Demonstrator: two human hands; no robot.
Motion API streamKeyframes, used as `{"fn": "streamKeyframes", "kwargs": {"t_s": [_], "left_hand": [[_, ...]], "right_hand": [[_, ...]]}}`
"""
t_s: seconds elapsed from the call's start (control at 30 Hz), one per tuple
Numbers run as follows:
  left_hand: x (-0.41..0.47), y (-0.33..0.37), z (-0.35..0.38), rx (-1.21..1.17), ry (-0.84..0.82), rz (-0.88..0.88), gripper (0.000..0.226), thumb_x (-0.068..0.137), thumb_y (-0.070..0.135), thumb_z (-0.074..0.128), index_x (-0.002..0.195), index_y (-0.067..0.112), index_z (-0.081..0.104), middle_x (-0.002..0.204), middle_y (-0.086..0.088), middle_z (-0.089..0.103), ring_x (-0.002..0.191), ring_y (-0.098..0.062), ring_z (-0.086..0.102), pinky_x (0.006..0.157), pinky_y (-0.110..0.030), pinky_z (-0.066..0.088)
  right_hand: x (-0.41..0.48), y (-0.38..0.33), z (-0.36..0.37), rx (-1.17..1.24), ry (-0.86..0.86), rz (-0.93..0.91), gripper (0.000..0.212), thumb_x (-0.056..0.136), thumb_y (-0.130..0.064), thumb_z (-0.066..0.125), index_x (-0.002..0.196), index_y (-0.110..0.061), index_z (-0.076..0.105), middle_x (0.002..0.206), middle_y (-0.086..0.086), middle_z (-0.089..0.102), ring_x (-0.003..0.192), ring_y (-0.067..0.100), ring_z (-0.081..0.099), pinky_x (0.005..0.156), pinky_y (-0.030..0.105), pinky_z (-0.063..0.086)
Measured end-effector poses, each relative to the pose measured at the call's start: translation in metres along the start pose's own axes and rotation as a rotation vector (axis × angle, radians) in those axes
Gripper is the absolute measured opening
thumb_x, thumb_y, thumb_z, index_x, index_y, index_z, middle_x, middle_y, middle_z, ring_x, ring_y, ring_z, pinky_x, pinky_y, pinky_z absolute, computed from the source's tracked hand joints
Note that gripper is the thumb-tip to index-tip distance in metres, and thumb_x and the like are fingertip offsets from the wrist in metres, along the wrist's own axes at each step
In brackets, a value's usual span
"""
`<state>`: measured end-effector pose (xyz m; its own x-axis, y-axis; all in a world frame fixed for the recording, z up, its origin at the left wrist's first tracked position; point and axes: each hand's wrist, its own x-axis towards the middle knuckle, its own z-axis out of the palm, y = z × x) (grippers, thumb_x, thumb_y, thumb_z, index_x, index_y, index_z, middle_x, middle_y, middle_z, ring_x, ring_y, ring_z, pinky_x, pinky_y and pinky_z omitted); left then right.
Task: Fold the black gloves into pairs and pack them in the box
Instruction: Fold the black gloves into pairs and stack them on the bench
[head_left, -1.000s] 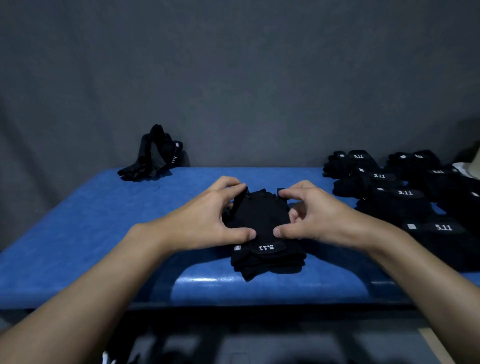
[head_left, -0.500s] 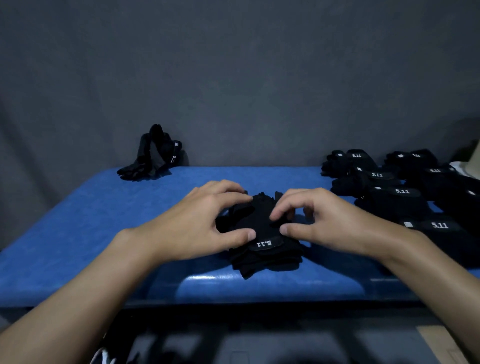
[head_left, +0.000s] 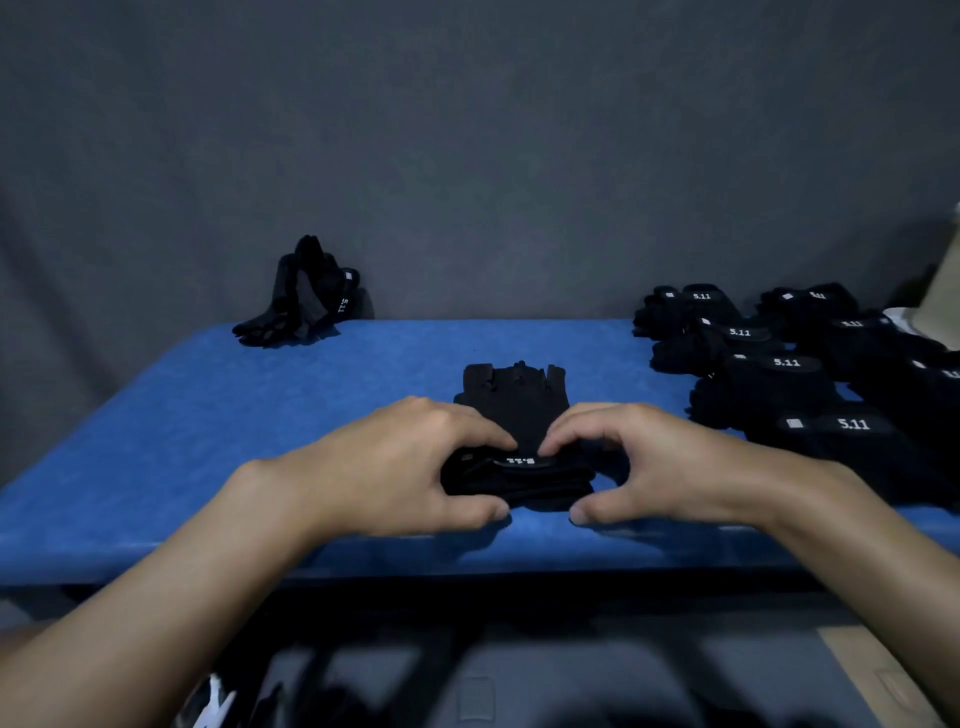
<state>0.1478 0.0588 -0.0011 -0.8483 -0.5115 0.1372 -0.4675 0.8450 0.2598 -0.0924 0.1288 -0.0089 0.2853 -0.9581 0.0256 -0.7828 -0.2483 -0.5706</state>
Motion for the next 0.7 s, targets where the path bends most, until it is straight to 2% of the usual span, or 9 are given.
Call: {"fn": "streamKeyframes", "kwargs": {"t_s": [0.1, 0.17, 0.27, 0.33, 0.43, 0.5, 0.63, 0.7], "left_hand": [[-0.001, 0.001, 0.000, -0.018, -0.021, -0.011, 0.068, 0.067, 0.069, 0.061, 0.127, 0.037, 0.060, 0.117, 0.019, 0.064, 0.103, -0.001, 0.060, 0.090, -0.029, 0.050], [-0.001, 0.000, 0.000, -0.045, -0.023, -0.011, 0.063, 0.067, 0.062, 0.070, 0.125, 0.039, 0.060, 0.112, 0.020, 0.063, 0.099, -0.001, 0.060, 0.087, -0.029, 0.050], [-0.001, -0.002, -0.001, -0.084, 0.023, -0.010, 0.052, 0.073, 0.046, 0.078, 0.121, 0.036, 0.063, 0.109, 0.020, 0.064, 0.098, 0.000, 0.060, 0.085, -0.025, 0.049], [-0.001, -0.004, -0.001, -0.114, 0.091, -0.008, 0.041, 0.077, 0.040, 0.078, 0.116, 0.034, 0.066, 0.103, 0.020, 0.065, 0.095, 0.002, 0.059, 0.083, -0.021, 0.047], [0.001, -0.007, -0.002, -0.224, 0.176, -0.025, 0.023, 0.084, 0.032, 0.076, 0.106, 0.030, 0.068, 0.089, 0.018, 0.067, 0.086, -0.002, 0.062, 0.077, -0.026, 0.049], [0.002, -0.009, -0.002, -0.305, 0.189, -0.044, 0.017, 0.087, 0.030, 0.073, 0.103, 0.029, 0.068, 0.085, 0.012, 0.069, 0.082, -0.010, 0.065, 0.076, -0.033, 0.051], [0.008, -0.013, 0.001, -0.402, 0.215, -0.066, 0.012, 0.090, 0.030, 0.070, 0.102, 0.028, 0.067, 0.090, 0.005, 0.072, 0.086, -0.016, 0.069, 0.081, -0.041, 0.053], [0.012, -0.016, 0.003, -0.436, 0.243, -0.091, 0.010, 0.091, 0.030, 0.068, 0.101, 0.027, 0.066, 0.090, 0.004, 0.073, 0.088, -0.015, 0.070, 0.082, -0.043, 0.054]], "right_hand": [[0.000, -0.003, -0.001, -0.006, 0.020, -0.018, 0.036, 0.075, -0.020, 0.081, 0.106, -0.035, 0.070, 0.105, -0.020, 0.063, 0.095, 0.000, 0.059, 0.083, 0.019, 0.044], [0.001, -0.005, -0.003, -0.008, 0.049, -0.019, 0.027, 0.080, -0.020, 0.076, 0.103, -0.035, 0.072, 0.098, -0.018, 0.068, 0.091, 0.001, 0.062, 0.083, 0.024, 0.049], [0.004, -0.006, -0.006, 0.045, 0.066, 0.006, 0.011, 0.088, -0.023, 0.069, 0.094, -0.031, 0.072, 0.077, -0.017, 0.069, 0.070, -0.001, 0.061, 0.071, 0.027, 0.050], [0.006, -0.005, -0.006, 0.112, 0.068, 0.017, 0.005, 0.089, -0.026, 0.066, 0.089, -0.025, 0.071, 0.069, -0.015, 0.065, 0.064, 0.001, 0.057, 0.069, 0.032, 0.049], [0.008, -0.002, -0.005, 0.204, 0.107, 0.013, 0.019, 0.085, -0.037, 0.063, 0.097, -0.025, 0.070, 0.090, 0.003, 0.072, 0.088, 0.030, 0.066, 0.086, 0.053, 0.053], [0.007, 0.000, -0.006, 0.309, 0.120, -0.031, 0.020, 0.087, -0.033, 0.066, 0.107, -0.028, 0.068, 0.101, 0.006, 0.072, 0.098, 0.032, 0.066, 0.093, 0.054, 0.050], [0.008, 0.004, -0.004, 0.409, 0.124, -0.042, 0.045, 0.067, -0.045, 0.080, 0.109, -0.041, 0.064, 0.102, 0.003, 0.071, 0.083, 0.027, 0.065, 0.087, 0.054, 0.053], [0.012, 0.006, -0.002, 0.417, 0.179, -0.040, 0.043, 0.068, -0.041, 0.080, 0.108, -0.038, 0.065, 0.093, 0.006, 0.069, 0.075, 0.026, 0.060, 0.082, 0.052, 0.053]]}}
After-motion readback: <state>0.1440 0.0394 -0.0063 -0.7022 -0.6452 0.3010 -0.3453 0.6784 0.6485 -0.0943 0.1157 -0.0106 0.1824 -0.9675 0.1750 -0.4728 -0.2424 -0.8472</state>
